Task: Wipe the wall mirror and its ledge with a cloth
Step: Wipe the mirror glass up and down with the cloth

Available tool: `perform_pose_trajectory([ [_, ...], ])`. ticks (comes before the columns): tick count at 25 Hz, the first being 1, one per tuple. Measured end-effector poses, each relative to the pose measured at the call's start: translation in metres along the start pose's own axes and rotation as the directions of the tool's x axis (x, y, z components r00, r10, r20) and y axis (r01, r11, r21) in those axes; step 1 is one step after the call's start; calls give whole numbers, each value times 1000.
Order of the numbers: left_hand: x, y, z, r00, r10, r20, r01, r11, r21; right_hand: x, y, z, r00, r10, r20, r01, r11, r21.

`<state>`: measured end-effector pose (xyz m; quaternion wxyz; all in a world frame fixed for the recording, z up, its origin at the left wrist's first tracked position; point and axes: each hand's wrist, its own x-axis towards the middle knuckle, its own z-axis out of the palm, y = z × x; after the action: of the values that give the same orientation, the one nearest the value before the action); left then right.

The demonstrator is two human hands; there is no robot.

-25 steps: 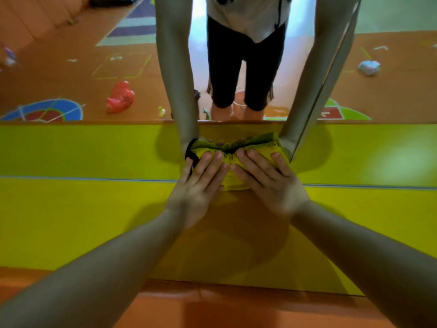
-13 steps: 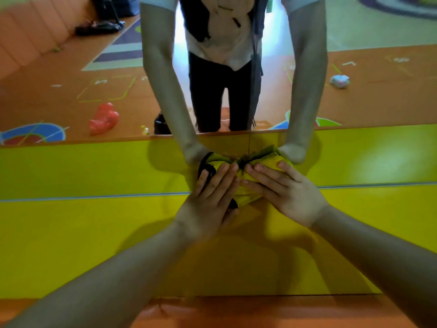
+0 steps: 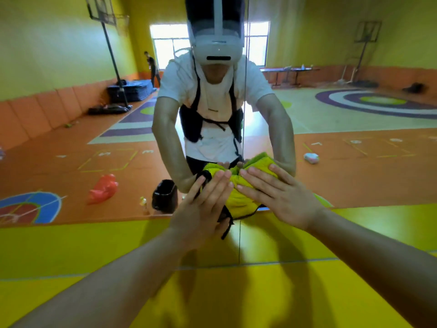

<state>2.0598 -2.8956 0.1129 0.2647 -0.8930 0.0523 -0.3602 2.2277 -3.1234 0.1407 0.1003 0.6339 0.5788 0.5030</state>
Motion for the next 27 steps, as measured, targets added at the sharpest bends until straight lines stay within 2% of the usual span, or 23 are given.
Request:
perform_pose_trajectory([
  [8,162,-150,-144,990,40,-135,-35,999,37,146,183,-122,997,10,-71,-16,997,-81],
  [12,252,-219,-212,971,52,-232,-15,987,159,212,272,-183,995,70,-69,-77,992,-100],
  [18,365,-299,-308,960,22,-279,39,977,211,295,381,-265,976,215,-29,-217,963,-158],
  [25,488,-384,-412,934,-15,-357,97,972,214,386,495,-330,907,406,-109,-413,910,-49],
  [27,522,-406,-453,951,-59,-305,121,975,188,416,525,-359,874,476,-100,-475,879,32],
])
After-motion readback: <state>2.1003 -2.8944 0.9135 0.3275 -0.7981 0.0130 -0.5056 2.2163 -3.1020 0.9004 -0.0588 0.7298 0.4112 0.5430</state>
